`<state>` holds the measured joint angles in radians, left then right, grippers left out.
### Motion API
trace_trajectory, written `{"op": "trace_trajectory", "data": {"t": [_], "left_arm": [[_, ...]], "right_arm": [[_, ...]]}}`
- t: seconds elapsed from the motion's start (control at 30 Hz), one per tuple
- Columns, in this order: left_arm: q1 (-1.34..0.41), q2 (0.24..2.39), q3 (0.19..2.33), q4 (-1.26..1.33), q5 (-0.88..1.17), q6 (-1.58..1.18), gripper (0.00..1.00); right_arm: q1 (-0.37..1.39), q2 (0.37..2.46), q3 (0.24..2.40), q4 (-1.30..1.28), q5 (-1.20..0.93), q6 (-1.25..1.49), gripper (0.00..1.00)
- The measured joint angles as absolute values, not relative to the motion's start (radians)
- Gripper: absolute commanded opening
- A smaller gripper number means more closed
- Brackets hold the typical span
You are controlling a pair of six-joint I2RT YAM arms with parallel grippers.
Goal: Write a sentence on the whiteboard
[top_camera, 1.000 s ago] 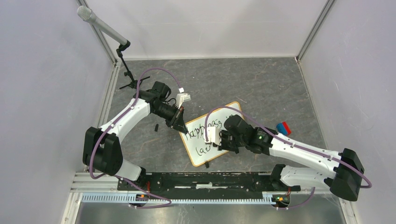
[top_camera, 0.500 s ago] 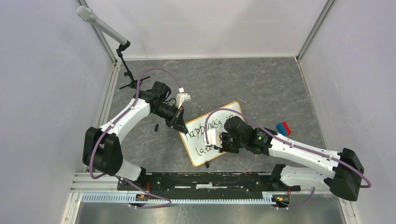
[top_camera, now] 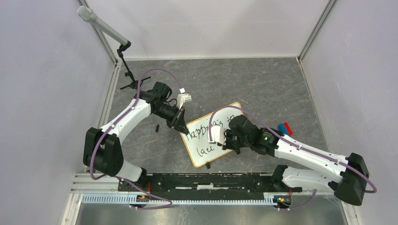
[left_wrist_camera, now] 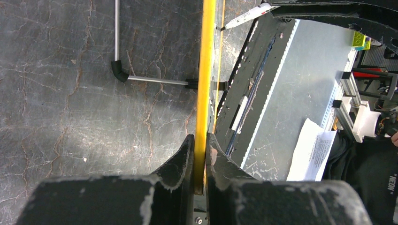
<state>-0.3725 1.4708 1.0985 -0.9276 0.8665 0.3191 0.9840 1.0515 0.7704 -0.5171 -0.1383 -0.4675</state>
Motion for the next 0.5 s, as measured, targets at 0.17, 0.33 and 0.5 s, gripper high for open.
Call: {"op": "trace_trajectory", "data": {"t": [0.17, 0.33, 0.5], "left_arm": [[-0.373, 1.471, 1.098, -0.928, 0.867, 0.319, 0.02], [-0.373, 1.471, 1.098, -0.928, 0.867, 0.319, 0.02], [-0.373, 1.471, 1.098, -0.928, 0.867, 0.319, 0.02]], "right_arm": [[0.981, 1.056, 0.773, -0.517, -0.129, -0.460, 0.00], [0.981, 1.061, 0.778, -0.517, -0.126, -0.448, 0.00], [0.981, 1.065, 0.780, -0.510, -0.133, -0.441, 0.00]]}}
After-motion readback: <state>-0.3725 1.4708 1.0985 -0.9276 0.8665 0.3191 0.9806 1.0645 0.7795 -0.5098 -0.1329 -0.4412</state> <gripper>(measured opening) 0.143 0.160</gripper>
